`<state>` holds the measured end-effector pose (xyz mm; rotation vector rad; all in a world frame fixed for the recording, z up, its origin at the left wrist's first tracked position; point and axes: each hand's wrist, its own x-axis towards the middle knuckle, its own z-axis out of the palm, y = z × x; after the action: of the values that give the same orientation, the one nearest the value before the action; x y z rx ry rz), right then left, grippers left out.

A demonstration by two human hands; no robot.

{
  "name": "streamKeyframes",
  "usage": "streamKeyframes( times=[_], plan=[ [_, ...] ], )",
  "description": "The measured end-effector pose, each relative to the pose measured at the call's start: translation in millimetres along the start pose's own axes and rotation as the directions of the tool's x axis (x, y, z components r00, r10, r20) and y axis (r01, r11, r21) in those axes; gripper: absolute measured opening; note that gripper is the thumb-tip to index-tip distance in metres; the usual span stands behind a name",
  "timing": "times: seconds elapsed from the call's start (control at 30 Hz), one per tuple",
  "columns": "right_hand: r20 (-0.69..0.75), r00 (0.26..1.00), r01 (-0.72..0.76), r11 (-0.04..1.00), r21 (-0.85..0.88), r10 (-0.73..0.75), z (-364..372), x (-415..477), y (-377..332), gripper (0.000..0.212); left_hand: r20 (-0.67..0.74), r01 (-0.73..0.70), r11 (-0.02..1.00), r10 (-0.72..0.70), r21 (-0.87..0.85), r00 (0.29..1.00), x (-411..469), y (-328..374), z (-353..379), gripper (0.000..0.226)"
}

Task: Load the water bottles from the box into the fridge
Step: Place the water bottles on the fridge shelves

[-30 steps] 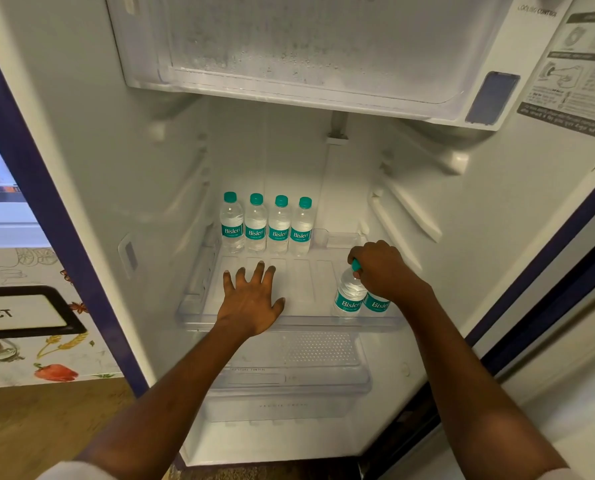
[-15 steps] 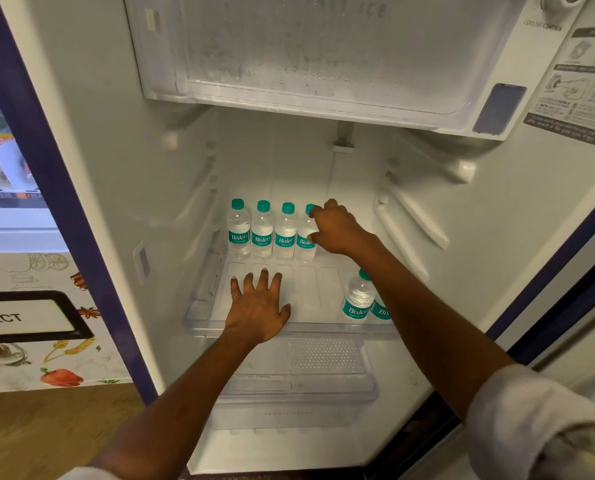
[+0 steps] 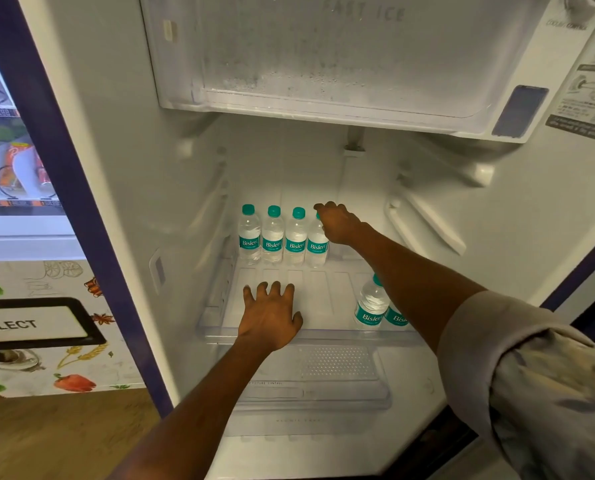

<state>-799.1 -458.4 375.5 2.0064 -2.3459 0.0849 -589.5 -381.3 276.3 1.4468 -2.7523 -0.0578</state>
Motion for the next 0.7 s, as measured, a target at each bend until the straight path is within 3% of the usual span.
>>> streamKeyframes(
  times=[0.7],
  plan=[
    [-0.004, 0.999, -0.046, 0.988, 0.150, 0.048, 2, -11, 0, 0.039, 0.030, -0.006, 1.000, 0.006, -0.013, 1.000, -1, 0, -3, 0.062]
  ],
)
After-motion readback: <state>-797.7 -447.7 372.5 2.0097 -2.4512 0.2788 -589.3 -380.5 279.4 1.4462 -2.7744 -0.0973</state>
